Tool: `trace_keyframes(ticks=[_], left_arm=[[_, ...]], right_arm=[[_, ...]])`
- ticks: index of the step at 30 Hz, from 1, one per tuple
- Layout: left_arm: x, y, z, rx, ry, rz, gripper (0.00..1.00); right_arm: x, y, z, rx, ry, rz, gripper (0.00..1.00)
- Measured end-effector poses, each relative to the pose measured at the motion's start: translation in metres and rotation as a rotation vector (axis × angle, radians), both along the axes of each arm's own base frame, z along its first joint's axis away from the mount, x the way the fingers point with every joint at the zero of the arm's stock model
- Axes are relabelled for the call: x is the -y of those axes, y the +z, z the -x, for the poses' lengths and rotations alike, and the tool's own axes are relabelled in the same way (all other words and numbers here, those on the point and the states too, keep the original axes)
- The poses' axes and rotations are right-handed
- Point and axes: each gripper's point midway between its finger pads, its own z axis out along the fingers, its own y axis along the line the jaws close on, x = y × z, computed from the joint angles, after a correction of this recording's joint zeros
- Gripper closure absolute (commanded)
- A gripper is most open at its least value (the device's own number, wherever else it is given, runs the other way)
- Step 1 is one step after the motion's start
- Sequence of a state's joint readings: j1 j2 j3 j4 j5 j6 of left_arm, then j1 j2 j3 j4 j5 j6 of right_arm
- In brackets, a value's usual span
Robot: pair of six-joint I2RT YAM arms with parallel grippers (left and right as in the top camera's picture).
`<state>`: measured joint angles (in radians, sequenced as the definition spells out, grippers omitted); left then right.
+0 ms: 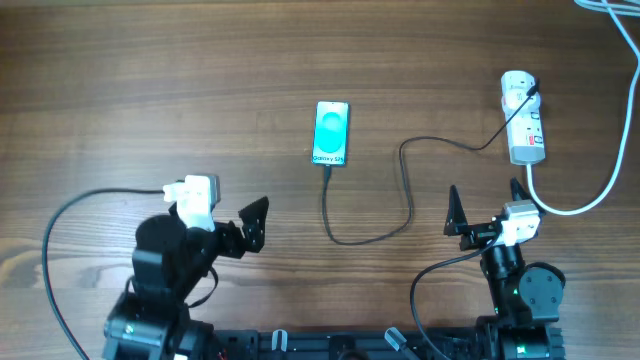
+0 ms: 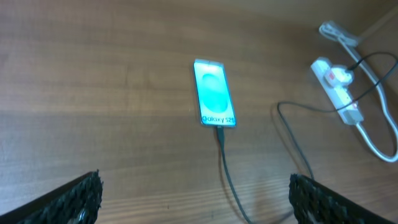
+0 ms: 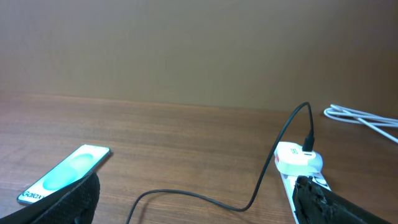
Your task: Plug charger to phone and switch on socket
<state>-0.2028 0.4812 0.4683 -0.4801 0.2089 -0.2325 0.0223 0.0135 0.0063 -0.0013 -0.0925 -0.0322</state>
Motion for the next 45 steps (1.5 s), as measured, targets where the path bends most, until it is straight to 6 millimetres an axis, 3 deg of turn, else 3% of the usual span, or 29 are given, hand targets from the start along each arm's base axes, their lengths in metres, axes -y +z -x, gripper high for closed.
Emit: trace_keyframes(ticks=[7,15,20,33,37,45], left_arm=[[-0.001,-0.010,0.005,0.187,-0.003,0.036,0.00],[-0.001,0.007,0.002,0.374,0.000,0.074,0.00],[-0.007,0.028,0.001,0.501,0.026,0.093,0.00],[-0.026,0.046,0.000,0.613,0.122,0.092,0.00],[-0.033,0.043,-0.004,0.645,0.156,0.088,0.00],[-0.046,0.016,-0.010,0.563,0.219,0.047,0.00]], right_arm=[[0.000,0.000,0.000,0.000,0.000,0.000,0.00],[0.000,0.000,0.000,0.000,0.000,0.000,0.00],[0.000,0.000,0.000,0.000,0.000,0.000,0.00],[0.000,0.000,0.000,0.000,0.000,0.000,0.00],[0.000,0.000,0.000,0.000,0.000,0.000,0.00],[0.000,0.000,0.000,0.000,0.000,0.000,0.00]])
